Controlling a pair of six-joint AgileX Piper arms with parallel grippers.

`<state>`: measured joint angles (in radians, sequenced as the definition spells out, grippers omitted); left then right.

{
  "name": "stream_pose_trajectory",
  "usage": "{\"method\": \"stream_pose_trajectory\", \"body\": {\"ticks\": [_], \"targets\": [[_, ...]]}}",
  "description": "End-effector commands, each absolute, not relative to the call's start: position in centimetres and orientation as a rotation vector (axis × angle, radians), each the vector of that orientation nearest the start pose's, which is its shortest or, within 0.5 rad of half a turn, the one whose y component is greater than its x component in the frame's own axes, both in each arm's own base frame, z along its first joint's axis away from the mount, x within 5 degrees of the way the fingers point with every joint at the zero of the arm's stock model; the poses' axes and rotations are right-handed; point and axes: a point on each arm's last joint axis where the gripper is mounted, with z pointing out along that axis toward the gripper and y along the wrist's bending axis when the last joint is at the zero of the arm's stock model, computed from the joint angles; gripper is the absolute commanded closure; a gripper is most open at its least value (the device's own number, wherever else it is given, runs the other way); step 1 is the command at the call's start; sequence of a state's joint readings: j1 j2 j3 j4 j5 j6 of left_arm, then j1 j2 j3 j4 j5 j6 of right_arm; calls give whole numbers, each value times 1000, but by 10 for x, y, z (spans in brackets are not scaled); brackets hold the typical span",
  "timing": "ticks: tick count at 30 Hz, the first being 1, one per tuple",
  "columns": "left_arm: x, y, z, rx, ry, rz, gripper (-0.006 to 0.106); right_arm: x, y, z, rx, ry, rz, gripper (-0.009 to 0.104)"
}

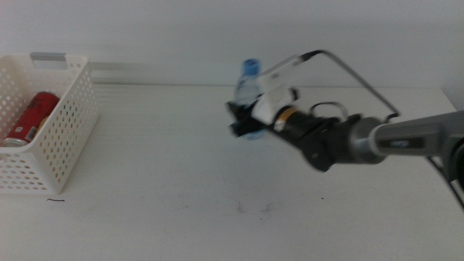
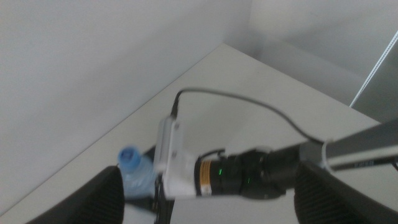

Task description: Use arms to grab the bottles and put them into the dustbin to the left of the table.

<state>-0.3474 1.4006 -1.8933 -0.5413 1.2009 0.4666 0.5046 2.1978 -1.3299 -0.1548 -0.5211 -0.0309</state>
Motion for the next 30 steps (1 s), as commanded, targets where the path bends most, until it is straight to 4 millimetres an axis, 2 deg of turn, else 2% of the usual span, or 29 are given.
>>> {"method": "stream_pose_trajectory", "body": {"ticks": [1,4,7,10,14,15,18,20,26,30], "targets": [[225,-128,522,895,1903,-587,7,410,258,150,-673,1654,355,97],[226,-128,522,893,1900,-586,7,406,268,143,-695,1655,371,97],[226,-128,522,893,1900,-586,7,406,269,140,-697,1668,372,97],[226,-128,523,891,1899,-586,7,406,269,138,-696,1676,370,88],[226,-128,523,891,1899,-586,7,405,269,137,-705,1687,367,59],[226,-128,523,891,1899,-586,7,405,267,134,-692,1729,372,39],[226,-128,523,891,1899,-586,7,404,265,129,-681,1823,372,16],[226,-128,523,891,1899,-586,7,400,262,131,-672,1886,370,5],[226,-128,523,891,1899,-586,7,367,239,174,-615,1993,379,2],[226,-128,523,891,1899,-586,7,326,221,213,-605,2137,352,2]]}}
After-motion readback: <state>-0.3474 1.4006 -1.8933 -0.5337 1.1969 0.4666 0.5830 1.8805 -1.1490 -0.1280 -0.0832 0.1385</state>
